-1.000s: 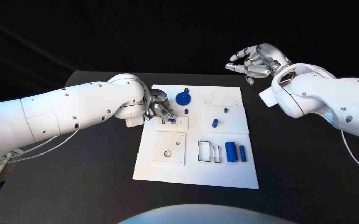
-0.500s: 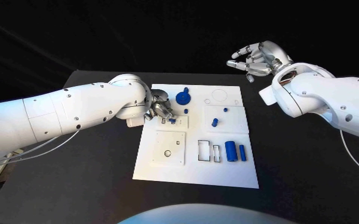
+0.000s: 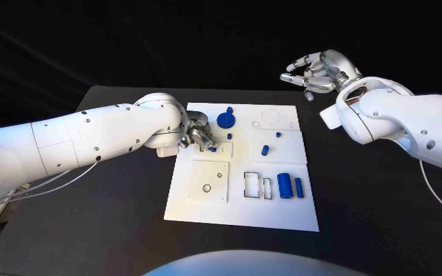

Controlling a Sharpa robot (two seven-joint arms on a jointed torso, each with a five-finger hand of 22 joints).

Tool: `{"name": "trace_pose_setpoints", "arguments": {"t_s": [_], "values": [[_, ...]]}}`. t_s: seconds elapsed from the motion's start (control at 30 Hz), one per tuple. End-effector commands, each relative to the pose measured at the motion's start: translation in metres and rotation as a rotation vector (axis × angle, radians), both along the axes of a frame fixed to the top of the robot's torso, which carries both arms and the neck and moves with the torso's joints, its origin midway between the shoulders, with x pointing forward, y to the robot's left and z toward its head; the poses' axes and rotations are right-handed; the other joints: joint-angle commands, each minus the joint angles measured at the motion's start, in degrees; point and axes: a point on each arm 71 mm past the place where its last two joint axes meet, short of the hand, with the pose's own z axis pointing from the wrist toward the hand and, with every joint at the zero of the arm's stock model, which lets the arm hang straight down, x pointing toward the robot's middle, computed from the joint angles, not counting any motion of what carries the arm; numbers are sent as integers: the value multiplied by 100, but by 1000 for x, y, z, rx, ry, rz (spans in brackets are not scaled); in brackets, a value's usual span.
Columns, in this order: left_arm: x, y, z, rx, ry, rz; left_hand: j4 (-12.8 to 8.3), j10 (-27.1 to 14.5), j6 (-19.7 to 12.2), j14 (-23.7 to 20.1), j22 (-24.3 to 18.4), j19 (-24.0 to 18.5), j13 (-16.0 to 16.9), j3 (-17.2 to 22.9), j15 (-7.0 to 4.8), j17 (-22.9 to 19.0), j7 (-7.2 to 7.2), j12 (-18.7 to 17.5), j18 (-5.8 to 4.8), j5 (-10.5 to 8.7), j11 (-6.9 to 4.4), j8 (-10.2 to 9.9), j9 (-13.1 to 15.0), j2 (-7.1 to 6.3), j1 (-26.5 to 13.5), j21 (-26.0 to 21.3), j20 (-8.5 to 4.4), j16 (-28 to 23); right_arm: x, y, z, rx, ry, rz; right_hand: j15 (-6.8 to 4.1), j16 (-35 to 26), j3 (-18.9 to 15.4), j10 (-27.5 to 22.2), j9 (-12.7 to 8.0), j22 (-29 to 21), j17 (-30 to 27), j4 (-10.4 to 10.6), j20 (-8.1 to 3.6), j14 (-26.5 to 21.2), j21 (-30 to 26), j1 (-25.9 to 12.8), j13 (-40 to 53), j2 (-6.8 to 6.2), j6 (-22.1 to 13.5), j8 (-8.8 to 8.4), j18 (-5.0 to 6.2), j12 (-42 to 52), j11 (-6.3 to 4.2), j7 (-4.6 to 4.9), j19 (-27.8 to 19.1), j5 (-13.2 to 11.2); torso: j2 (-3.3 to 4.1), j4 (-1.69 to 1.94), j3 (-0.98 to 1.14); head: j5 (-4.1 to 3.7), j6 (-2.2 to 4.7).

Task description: Assemble the parts on the task board

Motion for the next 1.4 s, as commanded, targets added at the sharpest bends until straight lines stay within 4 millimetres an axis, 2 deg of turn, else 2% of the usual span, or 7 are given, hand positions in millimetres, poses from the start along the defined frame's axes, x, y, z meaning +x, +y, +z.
{"name": "trace_pose_setpoints", "arguments": {"t_s": [0.03,0.57,1.2,1.33,1.37,1.4], "values": [[-1,-3,-1,25,-25,-22,-1066,39,38,423,28,53,-32,1114,-57,899,-33,18,-111,53,5,41,39,-19,-71,39,-20,17,0,0,0,0,-2,3,-47,-33,-38,-29,8,-22,-12,-7,-18,48,-38,-23,-15,43,-39,29,74,-23,-17,-1,11,-37,1,-1,-3,3,-6],[-5,-5,-1,38,-27,-44,-1155,143,71,426,156,120,21,1208,-99,906,-87,97,-133,275,-44,191,138,-95,-256,104,-53,18,0,0,-1,-1,3,5,-48,-35,-43,-30,9,-20,-12,-6,-19,50,-36,-30,-19,46,-39,38,72,-25,-18,-2,20,-37,1,-1,-3,1,-38],[-5,-4,-2,43,-16,-36,-1064,162,93,426,168,123,-21,1128,-120,906,-124,90,-135,268,-69,261,174,-111,-499,107,-70,16,0,0,-2,-2,11,7,-51,-50,-55,-33,11,-41,-27,-6,-22,51,-66,-43,-30,55,-42,59,74,-33,-21,-5,23,-36,-1,-4,2,-3,-51],[-5,-4,-3,41,-5,-34,-1035,160,91,426,171,125,-30,1110,-123,906,-130,87,-136,262,-73,265,175,-108,-556,107,-74,16,0,0,-2,5,6,6,-53,-62,-73,-30,11,-57,-31,1,-26,55,-92,-81,-36,85,-57,85,74,-32,-22,-6,36,-36,0,-1,1,-5,-51],[-5,-4,-3,40,0,-32,-987,162,95,427,167,122,-36,1073,-125,907,-136,88,-136,232,-76,269,174,-102,-627,104,-75,15,0,0,-2,10,5,5,-55,-72,-89,-27,11,-73,-33,5,-29,61,-119,-136,-44,138,-75,112,74,-32,-24,-6,52,-35,-1,1,0,-9,-51],[-5,-4,-3,39,2,-31,-956,157,98,427,161,119,-49,1050,-127,907,-139,81,-134,218,-79,271,172,-93,-671,100,-78,15,0,0,-2,13,4,4,-55,-72,-89,-27,11,-73,-33,5,-29,61,-119,-136,-44,138,-75,112,74,-32,-24,-6,52,-35,-1,1,2,-11,-48]]}}
